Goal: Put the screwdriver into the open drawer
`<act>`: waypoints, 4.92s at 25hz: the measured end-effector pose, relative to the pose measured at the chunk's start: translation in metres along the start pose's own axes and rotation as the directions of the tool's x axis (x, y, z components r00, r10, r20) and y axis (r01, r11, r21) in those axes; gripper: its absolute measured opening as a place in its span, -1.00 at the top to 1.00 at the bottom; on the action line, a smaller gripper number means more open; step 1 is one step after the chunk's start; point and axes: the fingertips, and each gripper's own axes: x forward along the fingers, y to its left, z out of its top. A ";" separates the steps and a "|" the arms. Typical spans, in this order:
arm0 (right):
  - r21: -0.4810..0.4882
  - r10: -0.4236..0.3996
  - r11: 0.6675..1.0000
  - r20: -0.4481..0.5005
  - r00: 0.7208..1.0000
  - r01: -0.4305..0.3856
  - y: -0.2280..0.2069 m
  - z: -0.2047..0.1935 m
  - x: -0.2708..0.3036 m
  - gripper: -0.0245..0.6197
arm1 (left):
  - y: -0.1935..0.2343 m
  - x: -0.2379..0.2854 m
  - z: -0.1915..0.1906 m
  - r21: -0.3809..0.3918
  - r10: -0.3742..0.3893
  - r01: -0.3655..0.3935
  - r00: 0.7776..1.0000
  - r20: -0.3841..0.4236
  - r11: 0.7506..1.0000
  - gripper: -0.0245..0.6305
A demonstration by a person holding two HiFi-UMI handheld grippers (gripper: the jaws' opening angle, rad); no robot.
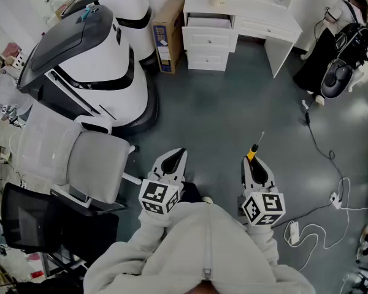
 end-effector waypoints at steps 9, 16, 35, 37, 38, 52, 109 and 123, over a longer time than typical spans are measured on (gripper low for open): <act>0.045 0.028 0.999 -0.004 1.000 -0.028 0.004 -0.007 -0.012 0.65 | -0.020 -0.005 0.003 0.021 -0.017 0.017 1.000 0.003 1.000 0.87; 0.058 0.057 0.997 -0.017 0.998 -0.056 0.009 -0.012 -0.004 0.65 | -0.017 -0.014 -0.009 -0.006 0.014 -0.014 1.000 -0.019 1.000 0.87; 0.038 0.053 0.998 -0.015 0.998 -0.052 -0.003 0.032 0.106 0.65 | 0.065 0.079 0.029 -0.020 0.033 -0.033 0.999 0.005 0.999 0.87; 0.041 0.056 0.998 -0.020 0.998 -0.055 -0.007 0.038 0.120 0.65 | 0.072 0.093 0.032 -0.021 0.025 -0.025 1.000 -0.002 0.999 0.87; 0.042 0.056 0.998 -0.021 0.998 -0.055 -0.010 0.041 0.127 0.65 | 0.075 0.099 0.033 -0.021 0.023 -0.023 1.000 -0.007 1.000 0.87; 0.053 0.040 0.998 -0.037 0.999 -0.038 -0.018 0.080 0.222 0.65 | 0.144 0.172 0.063 -0.009 0.009 -0.010 0.999 -0.036 1.000 0.87; 0.067 0.022 0.998 -0.041 0.999 -0.019 -0.039 0.138 0.429 0.65 | 0.295 0.311 0.101 -0.007 -0.004 0.004 0.999 -0.053 1.000 0.87; 0.067 0.008 0.998 -0.052 0.999 -0.005 -0.098 0.180 0.521 0.65 | 0.332 0.402 0.131 0.006 0.013 -0.013 0.998 -0.065 1.000 0.87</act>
